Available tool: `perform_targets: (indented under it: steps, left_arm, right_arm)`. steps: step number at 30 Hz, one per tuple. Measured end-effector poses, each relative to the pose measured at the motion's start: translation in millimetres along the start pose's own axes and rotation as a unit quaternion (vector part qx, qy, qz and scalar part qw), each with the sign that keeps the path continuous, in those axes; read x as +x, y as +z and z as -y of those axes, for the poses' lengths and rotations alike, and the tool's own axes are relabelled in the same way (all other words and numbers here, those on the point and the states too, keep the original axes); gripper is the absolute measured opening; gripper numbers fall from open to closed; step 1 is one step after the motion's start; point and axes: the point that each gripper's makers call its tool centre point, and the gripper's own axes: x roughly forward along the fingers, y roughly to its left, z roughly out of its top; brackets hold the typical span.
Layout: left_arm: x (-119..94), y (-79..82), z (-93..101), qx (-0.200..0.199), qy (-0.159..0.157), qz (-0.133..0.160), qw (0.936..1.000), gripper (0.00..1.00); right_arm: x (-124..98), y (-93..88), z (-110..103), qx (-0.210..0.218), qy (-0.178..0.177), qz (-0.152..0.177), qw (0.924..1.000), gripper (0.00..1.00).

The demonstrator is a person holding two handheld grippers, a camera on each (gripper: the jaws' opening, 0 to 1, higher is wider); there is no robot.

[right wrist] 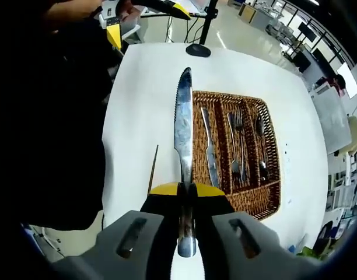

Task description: Arrange the knives, forks, and spoons in their matching storage slots by inserting each utensil handle-first until every utensil is classified and aligned in the correct compartment

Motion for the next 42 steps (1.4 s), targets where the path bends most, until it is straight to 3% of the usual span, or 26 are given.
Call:
perform_targets:
  steps: [17, 19, 20, 31, 42]
  left_arm:
    - [-5, 5.1, 1.5, 0.01, 0.0, 0.005, 0.9999, 1.0]
    - [-5, 9.0, 4.6, -0.017, -0.013, 0.02, 0.9996, 1.0]
    - [-5, 8.5, 4.9, -0.027, -0.012, 0.013, 0.9995, 1.0]
    - [-13, 6.0, 5.8, 0.019, 0.0, 0.012, 0.9997, 1.0]
    - [-19, 6.7, -3.5, 0.027, -0.004, 0.016, 0.9995, 1.0]
  right_arm:
    - [4, 4.8, 24, -0.012, -0.009, -0.01, 0.9998, 0.05]
    - [4, 6.1, 29, -0.014, -0.016, -0.01, 0.9997, 0.05]
    - [3, 6.4, 30, -0.014, -0.017, -0.01, 0.9997, 0.05]
    - [2, 19.0, 44, -0.025, -0.028, -0.013, 0.9992, 0.05]
    - [-3, 27.2, 55, -0.032, -0.043, -0.015, 0.9985, 0.05]
